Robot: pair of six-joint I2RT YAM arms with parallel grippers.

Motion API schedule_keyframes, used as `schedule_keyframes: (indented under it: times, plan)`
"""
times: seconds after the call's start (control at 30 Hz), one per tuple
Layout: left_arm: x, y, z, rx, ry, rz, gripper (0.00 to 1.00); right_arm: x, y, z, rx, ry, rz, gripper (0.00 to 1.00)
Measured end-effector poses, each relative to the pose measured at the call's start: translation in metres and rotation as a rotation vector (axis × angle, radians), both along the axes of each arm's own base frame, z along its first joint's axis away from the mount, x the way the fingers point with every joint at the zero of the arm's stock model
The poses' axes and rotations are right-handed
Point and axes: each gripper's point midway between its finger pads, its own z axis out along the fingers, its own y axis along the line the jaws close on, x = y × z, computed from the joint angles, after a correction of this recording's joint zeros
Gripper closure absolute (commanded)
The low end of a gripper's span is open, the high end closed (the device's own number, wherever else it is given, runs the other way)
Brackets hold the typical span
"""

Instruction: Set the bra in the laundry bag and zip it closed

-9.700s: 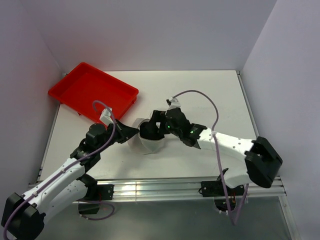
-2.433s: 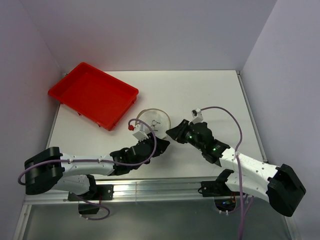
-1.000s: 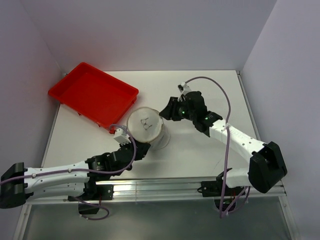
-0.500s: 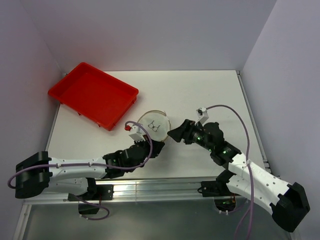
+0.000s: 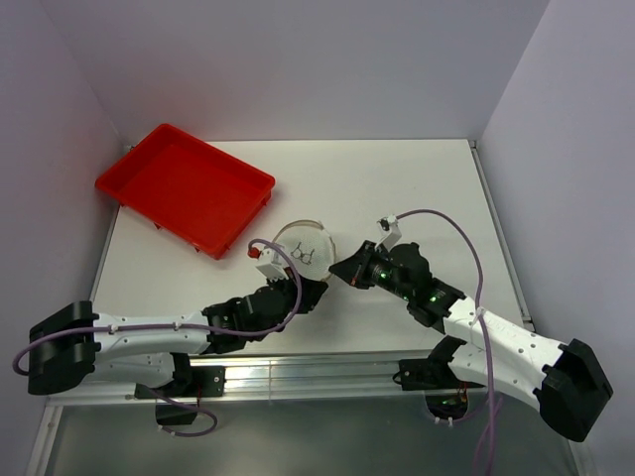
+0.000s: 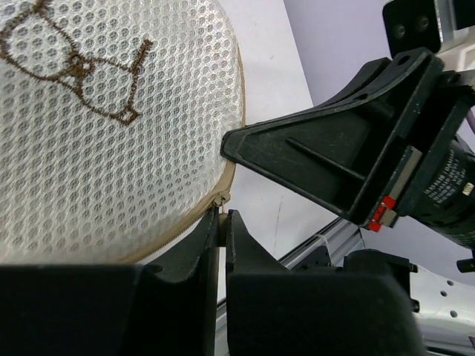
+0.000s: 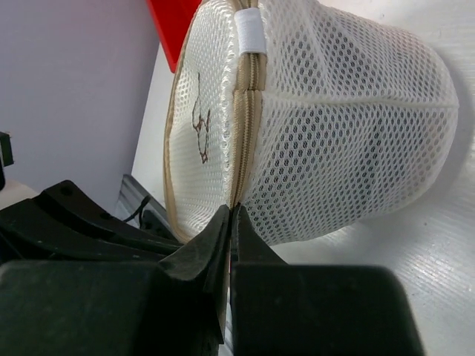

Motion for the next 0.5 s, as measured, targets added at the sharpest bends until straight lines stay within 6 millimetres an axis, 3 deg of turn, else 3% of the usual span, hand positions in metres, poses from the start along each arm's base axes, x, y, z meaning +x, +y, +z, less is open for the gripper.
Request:
schedule_keyframes:
  times: [0.2, 0.5]
  plan:
    - [-0.003, 0.015, 0.005, -0.004, -0.002, 0.007, 1.0, 0.011, -0.007, 0.005, -0.024, -0.03, -0.035, 1.0]
    - [-0.005, 0.066, 0.008, -0.012, -0.002, 0.099, 1.0, 0.062, -0.023, 0.002, -0.12, -0.031, -0.085, 1.0]
